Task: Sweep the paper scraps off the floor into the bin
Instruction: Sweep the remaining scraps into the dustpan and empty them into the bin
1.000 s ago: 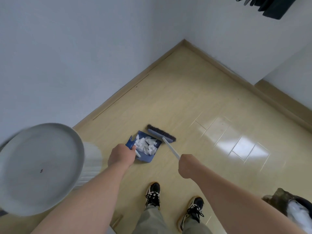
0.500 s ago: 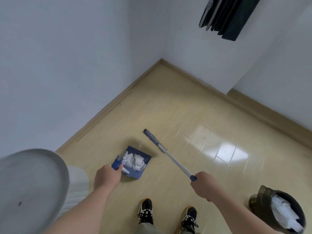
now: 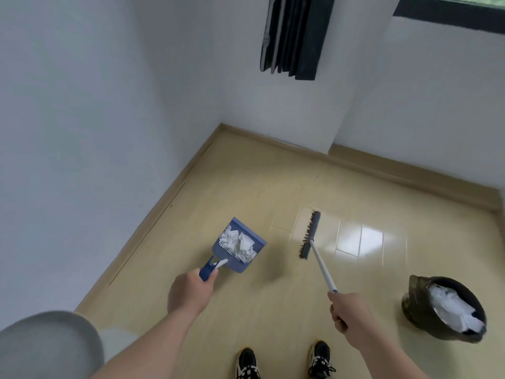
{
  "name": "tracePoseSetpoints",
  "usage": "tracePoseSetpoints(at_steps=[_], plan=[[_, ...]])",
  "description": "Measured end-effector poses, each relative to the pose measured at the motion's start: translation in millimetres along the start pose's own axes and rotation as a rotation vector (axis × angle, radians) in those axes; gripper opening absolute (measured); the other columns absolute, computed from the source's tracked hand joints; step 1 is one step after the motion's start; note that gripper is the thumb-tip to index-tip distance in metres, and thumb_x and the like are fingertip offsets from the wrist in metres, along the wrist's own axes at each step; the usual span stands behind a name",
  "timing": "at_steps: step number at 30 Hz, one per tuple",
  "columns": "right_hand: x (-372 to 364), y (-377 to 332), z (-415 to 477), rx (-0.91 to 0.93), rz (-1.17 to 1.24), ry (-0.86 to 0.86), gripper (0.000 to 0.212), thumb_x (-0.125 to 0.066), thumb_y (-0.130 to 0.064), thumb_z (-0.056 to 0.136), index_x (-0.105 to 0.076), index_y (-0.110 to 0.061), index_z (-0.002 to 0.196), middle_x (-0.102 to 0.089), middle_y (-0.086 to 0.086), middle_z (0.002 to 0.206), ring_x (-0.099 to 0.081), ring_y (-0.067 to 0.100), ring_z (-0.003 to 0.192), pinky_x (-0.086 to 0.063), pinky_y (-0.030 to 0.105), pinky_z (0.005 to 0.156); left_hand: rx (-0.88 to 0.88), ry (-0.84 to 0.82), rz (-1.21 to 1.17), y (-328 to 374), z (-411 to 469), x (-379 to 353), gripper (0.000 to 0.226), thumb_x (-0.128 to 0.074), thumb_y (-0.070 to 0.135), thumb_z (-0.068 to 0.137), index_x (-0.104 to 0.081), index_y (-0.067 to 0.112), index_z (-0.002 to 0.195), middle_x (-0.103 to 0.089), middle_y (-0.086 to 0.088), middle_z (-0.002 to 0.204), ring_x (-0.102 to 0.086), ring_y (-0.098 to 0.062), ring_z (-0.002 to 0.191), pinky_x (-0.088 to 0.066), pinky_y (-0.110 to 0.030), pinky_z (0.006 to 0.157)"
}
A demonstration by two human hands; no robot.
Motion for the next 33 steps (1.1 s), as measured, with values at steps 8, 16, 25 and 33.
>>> tracePoseSetpoints(at_steps=[8, 16, 25, 33], plan=[[47.5, 18.4, -12.6, -0.020, 0.381, -0.044, 0.016, -0.060, -0.017, 0.095, -0.058, -0.001, 0.099, -0.041, 0.004, 0.059, -0.027, 0.011, 0.045, -0.022, 0.023, 0.038, -0.193, -0.005, 0.018, 72.8, 13.8, -6.9, 0.048, -0.057, 0.056, 0.090, -0.061, 0.016, 0.065, -0.061, 0.000, 0.057, -0.059, -0.024, 0.057, -0.040, -0.027, 0.048], [107.6, 38.0, -19.6, -0.053, 0.693, -0.095, 0.010, -0.048, -0.012, 0.100, -0.052, -0.006, 0.092, -0.037, 0.000, 0.058, -0.029, 0.006, 0.038, -0.020, 0.017, 0.030, -0.416, -0.027, 0.073, 160.5, 16.2, -19.3, 0.046, -0.060, 0.053, 0.090, -0.053, 0.018, 0.061, -0.057, -0.001, 0.056, -0.056, -0.030, 0.060, -0.037, -0.029, 0.050], [153.8, 64.4, -10.8, -0.001, 0.750, -0.005, 0.002, -0.052, -0.008, 0.096, -0.053, -0.009, 0.095, -0.033, -0.002, 0.055, -0.026, 0.006, 0.038, -0.018, 0.018, 0.031, -0.587, -0.026, 0.088, 241.2, -13.9, -24.2, 0.048, -0.060, 0.055, 0.089, -0.058, 0.015, 0.063, -0.056, -0.003, 0.055, -0.055, -0.030, 0.058, -0.042, -0.031, 0.051], [244.7, 76.7, -32.1, 0.083, 0.855, 0.045, 0.011, -0.052, -0.008, 0.097, -0.052, -0.011, 0.087, -0.034, -0.001, 0.057, -0.026, 0.007, 0.038, -0.018, 0.017, 0.031, -0.718, -0.046, 0.115, 324.5, -87.5, -70.2, 0.046, -0.059, 0.053, 0.090, -0.057, 0.016, 0.064, -0.056, -0.001, 0.055, -0.053, -0.027, 0.056, -0.036, -0.029, 0.049]])
Point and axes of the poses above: each hand's wrist, its own z-axis towards the middle knuckle, its own x-axis out of the back of the hand, y = z × x, the point moved 2 cm from there along z, towards the middle knuckle
